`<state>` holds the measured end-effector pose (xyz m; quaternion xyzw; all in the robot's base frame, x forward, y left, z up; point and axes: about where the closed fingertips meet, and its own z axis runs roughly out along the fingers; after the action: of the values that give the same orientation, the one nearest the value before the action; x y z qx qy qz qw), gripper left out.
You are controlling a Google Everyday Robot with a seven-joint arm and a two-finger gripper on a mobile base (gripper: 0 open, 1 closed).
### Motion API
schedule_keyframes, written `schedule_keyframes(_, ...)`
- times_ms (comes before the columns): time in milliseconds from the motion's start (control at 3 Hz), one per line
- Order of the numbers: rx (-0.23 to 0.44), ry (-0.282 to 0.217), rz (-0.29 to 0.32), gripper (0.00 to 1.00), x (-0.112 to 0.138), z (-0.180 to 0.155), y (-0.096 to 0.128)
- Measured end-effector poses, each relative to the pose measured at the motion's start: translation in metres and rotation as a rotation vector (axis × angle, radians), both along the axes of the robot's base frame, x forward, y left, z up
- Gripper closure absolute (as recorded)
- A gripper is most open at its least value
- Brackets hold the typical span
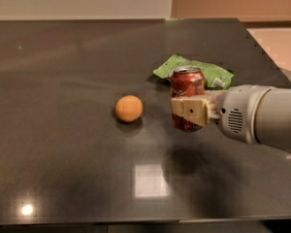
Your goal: Place coke can upright
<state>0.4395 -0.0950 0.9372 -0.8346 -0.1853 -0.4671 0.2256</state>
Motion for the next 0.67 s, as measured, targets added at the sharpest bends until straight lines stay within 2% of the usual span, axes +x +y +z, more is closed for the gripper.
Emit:
schedule_keyframes(333,0.010,-0.018,0.047,1.00,-0.0007,-0.0021,0.0021)
schedule_keyframes(667,0.075,-0.031,0.131,1.00,-0.0044,-0.0094,0.0052)
